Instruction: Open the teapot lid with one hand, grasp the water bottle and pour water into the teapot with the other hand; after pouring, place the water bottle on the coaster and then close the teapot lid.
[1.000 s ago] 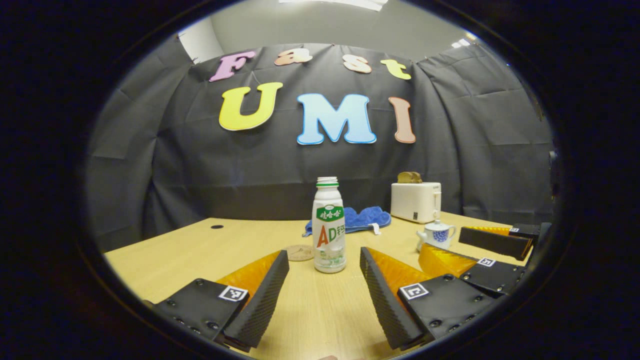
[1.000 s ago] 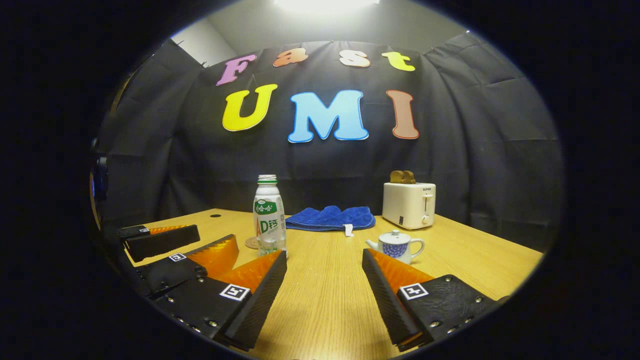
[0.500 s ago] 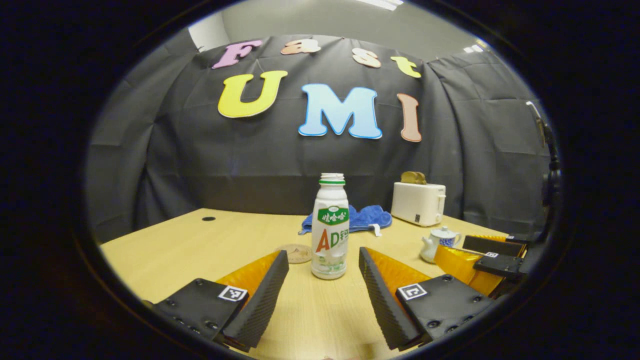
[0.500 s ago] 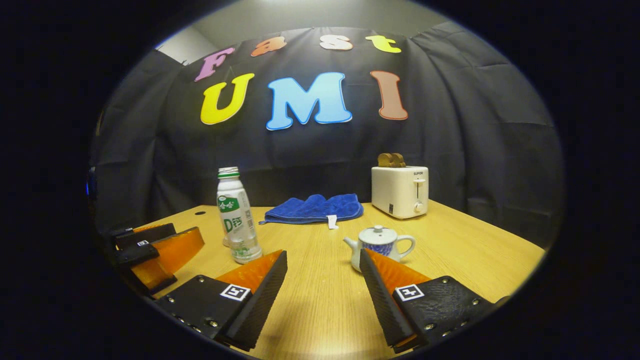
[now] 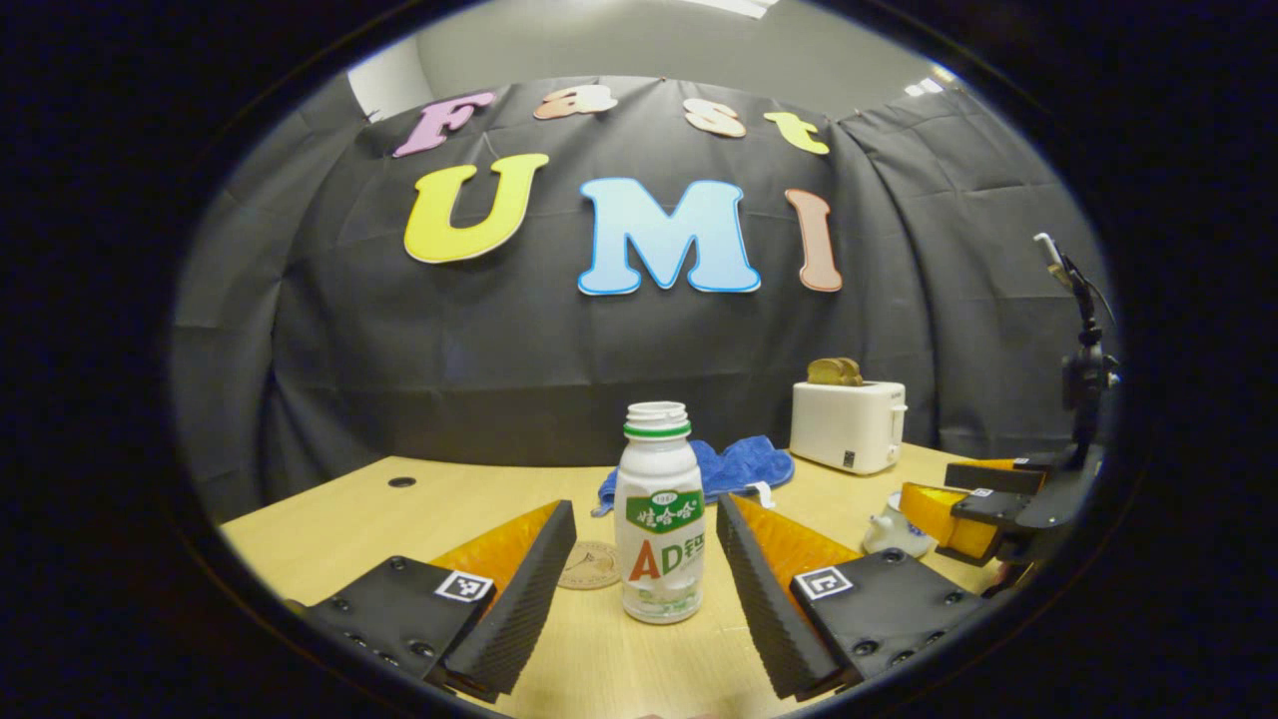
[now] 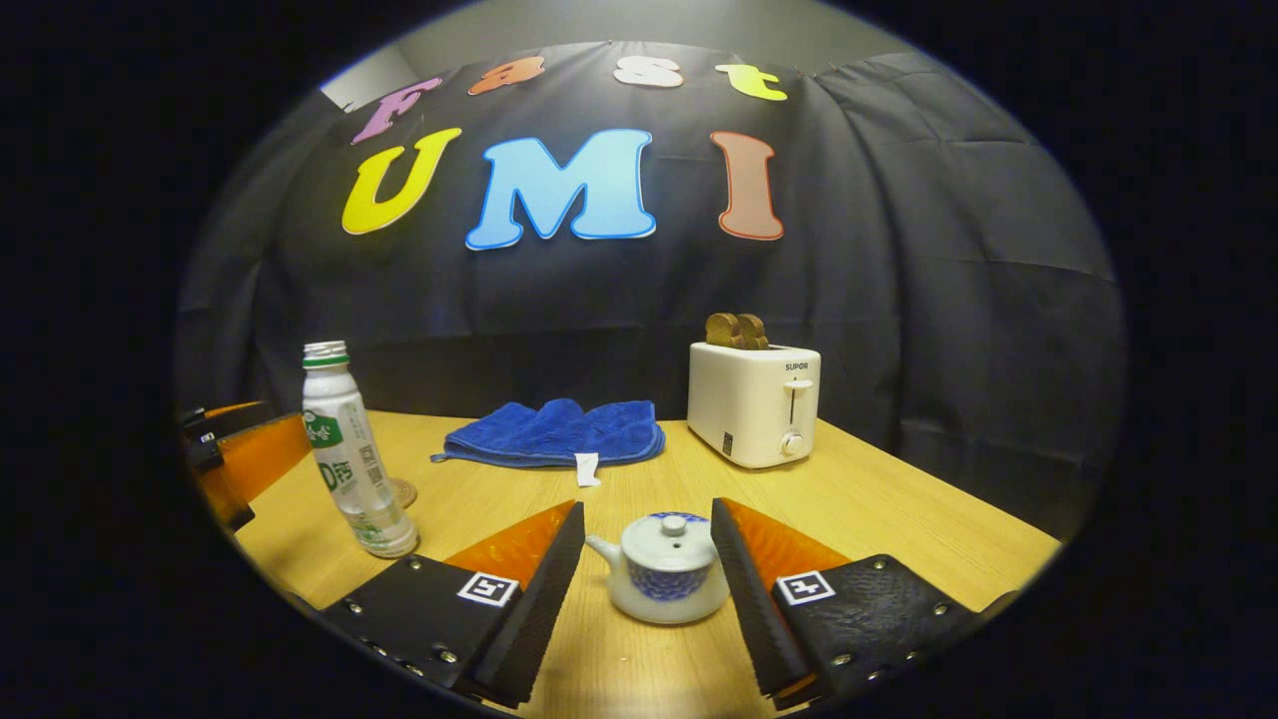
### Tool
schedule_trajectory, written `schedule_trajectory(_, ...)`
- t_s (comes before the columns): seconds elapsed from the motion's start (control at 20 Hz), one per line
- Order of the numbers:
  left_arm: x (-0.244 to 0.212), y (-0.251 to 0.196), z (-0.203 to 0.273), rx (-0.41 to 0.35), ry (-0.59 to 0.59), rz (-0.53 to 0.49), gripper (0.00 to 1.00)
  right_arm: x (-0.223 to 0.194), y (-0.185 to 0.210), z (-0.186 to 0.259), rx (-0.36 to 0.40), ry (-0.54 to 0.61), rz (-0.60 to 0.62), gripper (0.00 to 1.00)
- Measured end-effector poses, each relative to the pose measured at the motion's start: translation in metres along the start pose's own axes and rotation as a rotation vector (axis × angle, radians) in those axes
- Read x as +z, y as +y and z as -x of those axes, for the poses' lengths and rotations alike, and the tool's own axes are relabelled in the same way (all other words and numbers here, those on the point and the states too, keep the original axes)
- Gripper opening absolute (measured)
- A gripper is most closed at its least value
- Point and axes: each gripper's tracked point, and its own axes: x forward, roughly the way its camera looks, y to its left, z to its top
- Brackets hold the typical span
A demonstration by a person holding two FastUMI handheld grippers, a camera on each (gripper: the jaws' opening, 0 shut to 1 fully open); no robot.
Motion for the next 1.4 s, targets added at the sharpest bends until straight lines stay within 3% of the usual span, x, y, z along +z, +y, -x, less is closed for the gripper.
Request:
schedule_trajectory(0.15,0.004,0.000,-0.008,0.001,-0.016,-0.002,0.96,0.002,-0.014,-0.026,-0.046,-0.004,0.022,0.71)
schedule_trajectory(0.2,0.001,0.001,-0.008,0.005,-0.016,0.014,0.97,0.002,-0.017,-0.026,-0.052,0.004,0.022,0.31)
schedule_trajectory(0.25,-0.001,0.000,-0.007,0.005,-0.020,0.030,0.93,0.003,-0.015,-0.028,-0.037,0.003,0.022,0.24)
schedule_trajectory(0.35,-0.006,0.001,-0.006,0.002,-0.019,0.044,0.89,0.006,-0.012,-0.026,-0.027,-0.007,0.048,0.24)
schedule_trajectory(0.4,-0.006,0.002,-0.006,0.003,-0.020,0.043,0.94,-0.002,-0.013,-0.035,-0.031,-0.009,0.068,0.24)
schedule_trajectory(0.45,-0.006,0.001,-0.007,0.004,-0.024,0.040,0.90,0.004,-0.014,-0.028,-0.037,-0.016,0.067,0.24)
schedule_trajectory(0.5,-0.006,0.001,-0.006,0.003,-0.023,0.033,0.94,0.007,-0.012,-0.028,-0.041,-0.013,0.089,0.07)
schedule_trajectory(0.55,-0.008,0.000,-0.006,0.001,-0.021,0.024,0.90,0.008,-0.011,-0.027,-0.037,-0.017,0.108,0.07)
schedule_trajectory(0.6,-0.010,-0.001,-0.006,-0.001,-0.018,0.020,0.99,0.007,-0.012,-0.028,-0.034,-0.018,0.114,0.07)
schedule_trajectory(0.7,-0.014,-0.002,-0.007,-0.009,-0.009,0.027,0.99,0.010,-0.010,-0.026,-0.013,-0.031,0.081,0.07)
schedule_trajectory(0.95,-0.014,-0.010,-0.014,-0.017,-0.020,0.026,0.92,0.022,-0.004,-0.019,-0.004,-0.103,0.107,0.07)
schedule_trajectory(1.0,-0.011,-0.011,-0.017,-0.013,-0.025,0.017,0.96,0.022,-0.003,-0.018,0.000,-0.107,0.112,0.07)
schedule_trajectory(1.2,-0.001,-0.009,-0.036,0.025,-0.038,-0.051,0.98,0.035,0.003,-0.007,0.025,-0.167,0.108,0.07)
schedule_trajectory(1.4,-0.020,-0.004,-0.056,0.043,0.013,-0.027,0.98,0.047,0.007,0.005,0.037,-0.240,0.134,0.07)
